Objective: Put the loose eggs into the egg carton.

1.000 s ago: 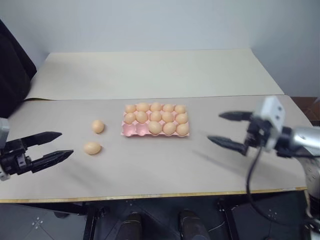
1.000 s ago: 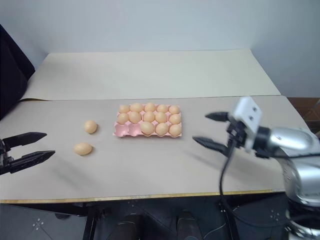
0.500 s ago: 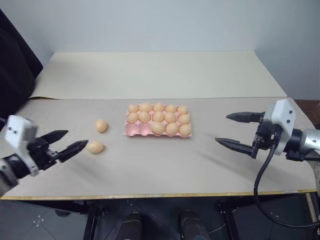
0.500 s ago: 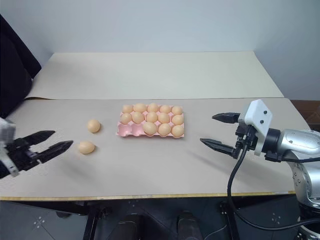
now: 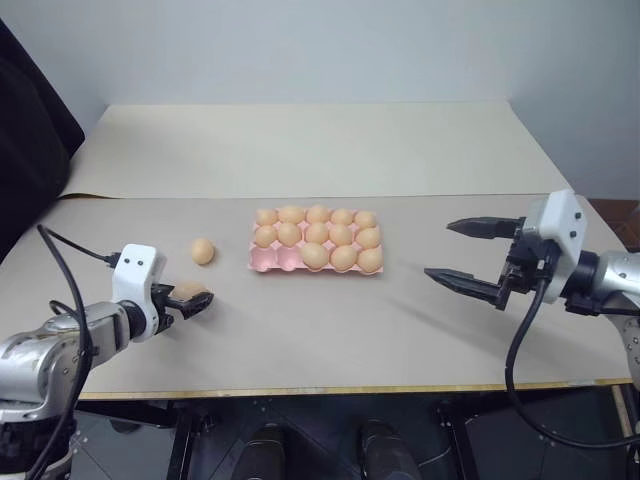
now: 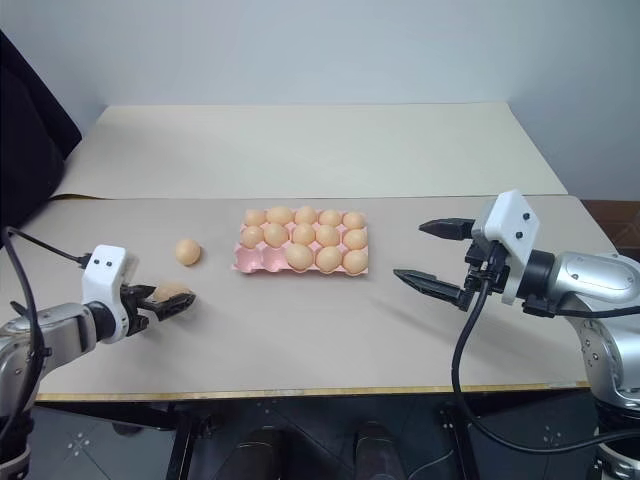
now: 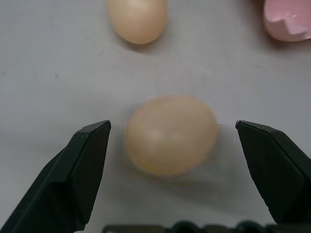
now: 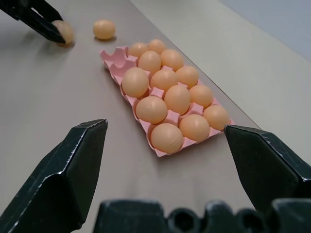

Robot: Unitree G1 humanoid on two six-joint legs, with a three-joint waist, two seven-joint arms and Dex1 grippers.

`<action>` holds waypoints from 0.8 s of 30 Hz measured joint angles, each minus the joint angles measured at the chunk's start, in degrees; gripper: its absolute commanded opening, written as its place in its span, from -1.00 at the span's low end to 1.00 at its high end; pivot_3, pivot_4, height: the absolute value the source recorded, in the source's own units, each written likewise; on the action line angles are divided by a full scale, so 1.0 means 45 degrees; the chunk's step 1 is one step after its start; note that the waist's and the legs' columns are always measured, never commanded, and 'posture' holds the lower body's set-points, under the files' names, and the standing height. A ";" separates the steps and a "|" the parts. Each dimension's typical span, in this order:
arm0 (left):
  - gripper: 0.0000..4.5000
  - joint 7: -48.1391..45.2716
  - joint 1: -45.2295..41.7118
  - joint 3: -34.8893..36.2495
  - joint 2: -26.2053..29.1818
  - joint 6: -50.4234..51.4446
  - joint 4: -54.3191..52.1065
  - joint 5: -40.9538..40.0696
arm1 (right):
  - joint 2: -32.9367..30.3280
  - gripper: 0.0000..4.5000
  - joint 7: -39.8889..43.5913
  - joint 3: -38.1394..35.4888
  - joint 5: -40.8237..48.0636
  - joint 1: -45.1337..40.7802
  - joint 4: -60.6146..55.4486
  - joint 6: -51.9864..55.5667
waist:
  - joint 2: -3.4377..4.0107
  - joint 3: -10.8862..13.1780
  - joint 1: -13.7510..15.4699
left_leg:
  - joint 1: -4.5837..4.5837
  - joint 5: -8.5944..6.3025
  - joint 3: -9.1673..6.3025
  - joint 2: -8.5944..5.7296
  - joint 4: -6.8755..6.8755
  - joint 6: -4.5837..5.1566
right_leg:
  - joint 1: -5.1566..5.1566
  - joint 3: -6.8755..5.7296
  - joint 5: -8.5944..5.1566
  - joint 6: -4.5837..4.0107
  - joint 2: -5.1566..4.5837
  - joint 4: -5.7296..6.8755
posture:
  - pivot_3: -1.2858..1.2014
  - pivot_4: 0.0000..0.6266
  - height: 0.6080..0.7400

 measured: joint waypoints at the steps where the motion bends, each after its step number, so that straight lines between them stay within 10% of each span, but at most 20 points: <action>1: 0.82 -0.0074 -0.0149 -0.0159 -0.0055 -0.0107 0.0248 0.0142 | 0.0000 1.00 -0.0077 -0.0007 0.0045 0.0042 -0.0077 0.0043 | 0.0000 0.0000 0.0015 | -0.0002 0.0000 0.0000 0.0000 0.0001 0.0000 | -0.0002 0.0000 0.0000 0.0000 0.0000 0.0000 | 0.03 -0.52 1.00; 7: 0.09 -0.0747 -0.0668 -0.0676 -0.0060 -0.0698 0.0961 0.0724 | -0.0073 1.00 -0.0737 -0.0465 0.0417 0.0415 -0.0374 0.0307 | 0.0000 0.0000 0.0101 | -0.0010 0.0000 0.0001 -0.0002 0.0002 0.0000 | -0.0006 0.0000 0.0000 0.0000 -0.0004 -0.0002 | 0.03 -0.52 1.00; 17: 0.09 -0.3017 -0.1893 -0.0311 0.0464 -0.1398 -0.0857 -0.0434 | -0.0079 1.00 -0.1520 -0.0766 0.0609 0.0492 -0.0528 0.0578 | -0.0001 0.0000 0.0172 | -0.0038 0.0001 -0.0001 -0.0005 0.0016 -0.0001 | -0.0019 -0.0009 0.0000 0.0001 -0.0008 0.0000 | 0.03 -0.52 1.00; 24: 0.09 -0.3115 -0.4681 -0.3082 -0.1600 -0.2100 0.0634 0.0314 | 0.0231 1.00 -0.2033 -0.0299 0.0538 0.0514 -0.0659 0.0521 | -0.0006 -0.0003 0.0113 | -0.0006 0.0000 -0.0005 -0.0010 0.0024 0.0001 | 0.0031 -0.0019 0.0002 0.0006 0.0000 -0.0014 | 0.03 -0.52 1.00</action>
